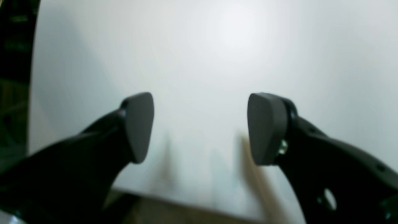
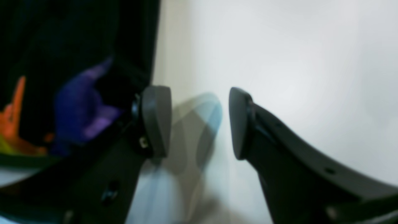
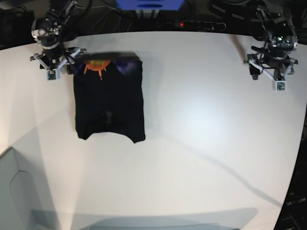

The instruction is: Fold the T-shirt properly

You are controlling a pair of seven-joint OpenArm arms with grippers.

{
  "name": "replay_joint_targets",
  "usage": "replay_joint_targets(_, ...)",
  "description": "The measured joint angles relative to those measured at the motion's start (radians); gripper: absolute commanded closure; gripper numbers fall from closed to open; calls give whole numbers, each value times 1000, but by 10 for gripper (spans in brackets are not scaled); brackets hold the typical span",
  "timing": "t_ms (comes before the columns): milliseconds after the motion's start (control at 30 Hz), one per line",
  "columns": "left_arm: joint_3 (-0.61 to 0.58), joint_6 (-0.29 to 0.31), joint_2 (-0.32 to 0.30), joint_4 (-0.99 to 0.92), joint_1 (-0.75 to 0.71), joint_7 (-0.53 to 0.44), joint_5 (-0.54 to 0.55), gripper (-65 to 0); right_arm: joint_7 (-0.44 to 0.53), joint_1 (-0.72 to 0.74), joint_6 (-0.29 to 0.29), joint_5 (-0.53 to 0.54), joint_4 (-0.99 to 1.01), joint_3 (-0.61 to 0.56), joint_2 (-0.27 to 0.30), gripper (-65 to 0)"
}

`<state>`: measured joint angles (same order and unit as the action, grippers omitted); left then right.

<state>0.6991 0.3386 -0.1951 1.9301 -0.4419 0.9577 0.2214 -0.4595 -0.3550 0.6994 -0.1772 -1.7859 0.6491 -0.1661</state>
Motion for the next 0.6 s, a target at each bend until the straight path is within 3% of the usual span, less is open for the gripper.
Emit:
replay_joint_targets(67, 31, 3, 28, 12, -35, 3, -2, -438, -1, 8, 0, -5, 0, 50, 3, -270)
replay_joint_targets(133, 55, 3, 45, 24, -66, 2, -5, -368, -7, 7, 0, -8, -16, 89, 4, -269)
replay_joint_targets(233, 63, 3, 66, 31, -129, 0, -3, -202, -15, -10, 0, -6, -84, 135, 2, -233)
replay_joint_targets(333, 63, 4, 97, 41, -221, -5, 2, -19, -4, -83, 0, -1, -166, 157, 5, -112)
replay_joint_targets(400, 63, 2, 119, 46, -299, -11, -1, 0, -2, -167, 0, 2, -198, 156, 5, -4)
replay_joint_targets(500, 58, 4, 158, 46, -416, -13, -3, 0, -7, -300, 1, 77, -180, 157, 5, 0)
replay_joint_targets(600, 56, 5, 216, 2, -517, -138, 3, 0, -8, -432, 3, 195, -130, 152, 2, 0)
